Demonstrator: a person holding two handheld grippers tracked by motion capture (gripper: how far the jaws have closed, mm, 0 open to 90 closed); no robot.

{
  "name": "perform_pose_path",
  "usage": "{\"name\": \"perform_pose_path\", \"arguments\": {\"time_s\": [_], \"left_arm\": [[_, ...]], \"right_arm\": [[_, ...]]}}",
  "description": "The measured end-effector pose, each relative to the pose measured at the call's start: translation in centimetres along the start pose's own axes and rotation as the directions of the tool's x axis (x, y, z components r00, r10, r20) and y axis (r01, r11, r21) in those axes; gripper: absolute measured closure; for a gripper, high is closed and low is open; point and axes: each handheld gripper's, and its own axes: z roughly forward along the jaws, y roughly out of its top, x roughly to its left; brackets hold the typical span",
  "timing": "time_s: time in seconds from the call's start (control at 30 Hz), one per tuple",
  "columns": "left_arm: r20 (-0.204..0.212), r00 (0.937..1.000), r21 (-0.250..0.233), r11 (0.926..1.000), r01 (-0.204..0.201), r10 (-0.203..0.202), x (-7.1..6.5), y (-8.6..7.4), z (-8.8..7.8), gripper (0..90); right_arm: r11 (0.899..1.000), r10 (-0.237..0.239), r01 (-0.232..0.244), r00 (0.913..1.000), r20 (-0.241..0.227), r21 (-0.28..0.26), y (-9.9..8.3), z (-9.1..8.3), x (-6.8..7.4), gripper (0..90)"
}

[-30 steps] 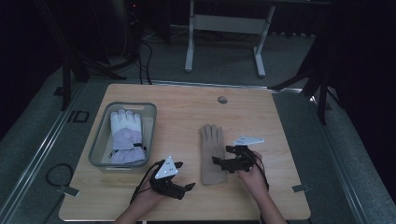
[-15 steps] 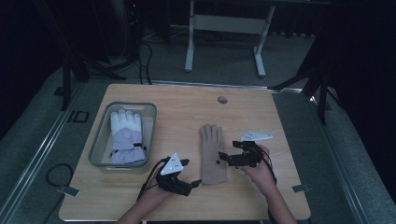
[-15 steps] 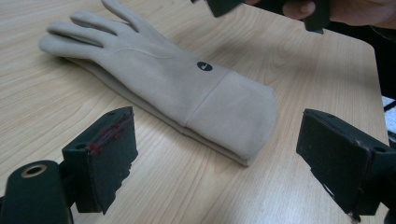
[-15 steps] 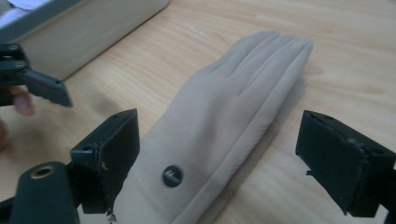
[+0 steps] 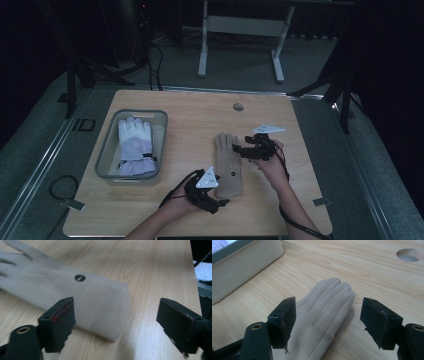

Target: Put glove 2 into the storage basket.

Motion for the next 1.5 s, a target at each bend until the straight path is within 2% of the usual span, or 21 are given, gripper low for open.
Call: {"name": "perform_pose_path", "arguments": {"time_s": [0.1, 0.17, 0.23, 0.37, 0.47, 0.57, 0.63, 0.73, 0.8, 1.03, 1.13, 1.23, 1.27, 1.3, 1.33, 1.43, 1.5], "left_arm": [[0.014, 0.9997, 0.013, 0.9997, -0.019, 0.019, 0.1, 0.4, 0.5, 19.8], [0.02, 0.9993, 0.018, 0.9994, -0.031, 0.03, 0.1, 0.5, 0.8, 24.2], [0.029, 0.9988, 0.041, 0.9983, -0.04, 0.039, 0.2, 0.6, 1.2, 24.6], [0.038, 0.9987, 0.08, 0.9962, -0.036, 0.033, 0.5, 0.5, 2.1, 31.0], [0.054, 0.9981, 0.113, 0.9929, -0.036, 0.03, 0.8, 0.3, 2.6, 31.6], [0.052, 0.9982, 0.131, 0.9908, -0.036, 0.029, 0.9, 0.0, 2.9, 33.0], [0.046, 0.9985, 0.132, 0.9906, -0.035, 0.029, 1.0, -0.1, 2.9, 33.0], [0.045, 0.9985, 0.138, 0.9898, -0.036, 0.03, 1.1, -0.2, 3.0, 33.1], [0.045, 0.9979, 0.146, 0.9879, -0.052, 0.046, 1.0, -0.3, 3.0, 33.6], [0.001, 0.9956, 0.183, 0.9788, -0.092, 0.093, 0.7, 0.0, 3.3, 40.2], [-0.03, 0.9907, 0.209, 0.97, -0.124, 0.133, 0.5, 0.1, 3.3, 46.4], [-0.057, 0.9889, 0.224, 0.9671, -0.122, 0.137, 0.6, 0.4, 3.3, 57.2], [-0.067, 0.9867, 0.232, 0.964, -0.129, 0.148, 0.6, 0.5, 3.3, 61.3], [-0.082, 0.9857, 0.238, 0.9633, -0.124, 0.147, 0.7, 0.6, 3.3, 67.6], [-0.08, 0.9879, 0.239, 0.9646, -0.11, 0.133, 0.8, 0.7, 3.3, 74.3], [-0.059, 0.9932, 0.238, 0.9677, -0.084, 0.101, 1.2, 0.9, 3.2, 78.8], [-0.057, 0.9924, 0.24, 0.9663, -0.092, 0.109, 1.2, 1.0, 3.1, 80.5]], "right_arm": [[1.0, 0.022, -0.022, 0.9997, -0.006, 0.021, -0.1, 0.9, -0.4, 28.4], [0.998, 0.045, -0.045, 0.9989, -0.01, 0.049, -0.4, 2.0, -0.8, 28.3], [0.997, 0.05, -0.05, 0.9987, -0.007, 0.058, -0.5, 2.3, -0.8, 27.9], [0.99, 0.07, -0.07, 0.9975, 0.008, 0.121, -1.2, 3.9, -1.1, 30.0], [0.986, 0.08, -0.079, 0.9968, 0.0, 0.147, -1.5, 4.5, -1.1, 31.3], [0.98, 0.085, -0.079, 0.9961, -0.024, 0.184, -1.7, 5.1, -1.1, 37.0], [0.976, 0.099, -0.087, 0.9938, -0.05, 0.198, -1.8, 5.3, -1.2, 47.0], [0.971, 0.117, -0.097, 0.9902, -0.077, 0.219, -1.8, 5.3, -1.0, 56.5], [0.971, 0.104, -0.085, 0.9918, -0.075, 0.224, -1.8, 5.2, -0.7, 59.3], [0.972, 0.072, -0.061, 0.9965, -0.042, 0.227, -1.6, 5.1, 0.0, 61.7], [0.973, 0.071, -0.062, 0.9969, -0.033, 0.221, -1.6, 5.1, 0.1, 62.1], [0.973, 0.064, -0.057, 0.9976, -0.025, 0.223, -1.6, 5.1, 0.3, 62.4], [0.973, 0.062, -0.056, 0.9979, -0.019, 0.225, -1.5, 5.1, 0.4, 62.7], [0.972, 0.061, -0.057, 0.998, -0.014, 0.228, -1.5, 5.1, 0.5, 63.2], [0.973, 0.044, -0.041, 0.999, -0.01, 0.226, -1.4, 5.1, 0.5, 64.1], [0.974, 0.02, -0.021, 0.9998, 0.007, 0.226, -1.3, 4.9, 0.9, 66.2], [0.972, 0.006, -0.008, 0.9999, 0.009, 0.234, -1.1, 4.9, 1.0, 66.9]]}}
